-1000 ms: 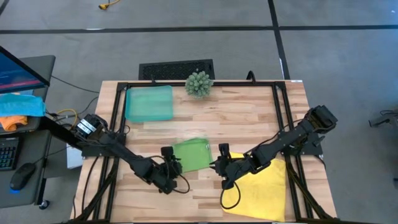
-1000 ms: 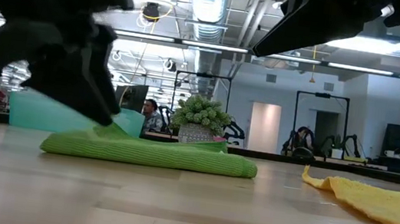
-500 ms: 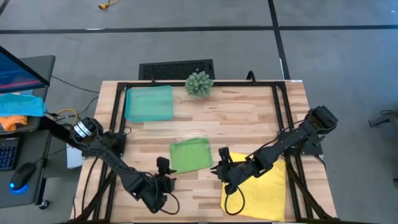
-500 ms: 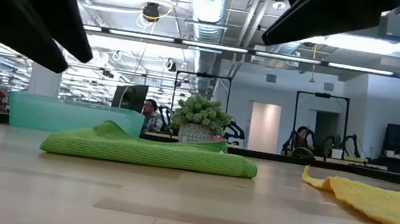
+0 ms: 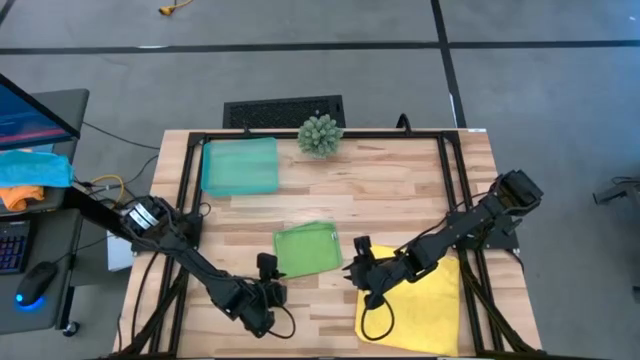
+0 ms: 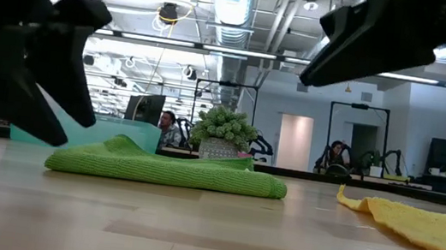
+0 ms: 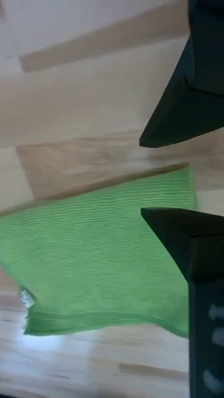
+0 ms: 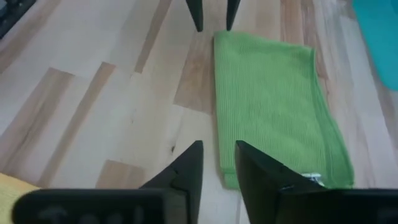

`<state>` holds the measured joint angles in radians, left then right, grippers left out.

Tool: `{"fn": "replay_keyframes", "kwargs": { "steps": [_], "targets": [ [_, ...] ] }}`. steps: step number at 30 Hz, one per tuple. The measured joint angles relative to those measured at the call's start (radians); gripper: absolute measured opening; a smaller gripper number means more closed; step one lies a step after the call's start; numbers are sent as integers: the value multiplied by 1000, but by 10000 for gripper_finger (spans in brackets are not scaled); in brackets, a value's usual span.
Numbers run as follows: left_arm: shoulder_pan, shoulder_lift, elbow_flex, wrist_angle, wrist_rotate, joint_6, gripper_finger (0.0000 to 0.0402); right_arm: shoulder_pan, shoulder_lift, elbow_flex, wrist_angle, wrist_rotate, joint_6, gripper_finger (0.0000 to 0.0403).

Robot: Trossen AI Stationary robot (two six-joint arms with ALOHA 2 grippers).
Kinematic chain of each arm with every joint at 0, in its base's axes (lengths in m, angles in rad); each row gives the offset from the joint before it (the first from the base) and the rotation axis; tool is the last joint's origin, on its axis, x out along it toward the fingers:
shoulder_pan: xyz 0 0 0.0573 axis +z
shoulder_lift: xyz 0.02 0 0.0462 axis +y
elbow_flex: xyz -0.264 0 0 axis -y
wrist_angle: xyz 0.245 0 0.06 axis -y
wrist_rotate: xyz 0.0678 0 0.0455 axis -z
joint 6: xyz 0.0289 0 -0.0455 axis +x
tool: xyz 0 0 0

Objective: Roll microfiber towels into tight, uniform cylinder then place into a basket
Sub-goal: Roll the green towel

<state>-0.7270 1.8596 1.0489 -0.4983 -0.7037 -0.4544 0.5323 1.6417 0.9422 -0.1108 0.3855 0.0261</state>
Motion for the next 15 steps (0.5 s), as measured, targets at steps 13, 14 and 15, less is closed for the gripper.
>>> {"fn": "replay_keyframes", "kwargs": {
  "steps": [13, 14, 15],
  "targets": [
    [19, 8, -26, -30, 39, -53, 162, -47, 29, -32, 61, -1, 0, 196],
    [19, 8, -31, -26, 37, -56, 162, -51, 42, -33, 58, -4, 0, 197],
    [18, 8, -38, -18, 37, -60, 162, -54, 56, -36, 60, -7, -4, 198]
  ]
}}
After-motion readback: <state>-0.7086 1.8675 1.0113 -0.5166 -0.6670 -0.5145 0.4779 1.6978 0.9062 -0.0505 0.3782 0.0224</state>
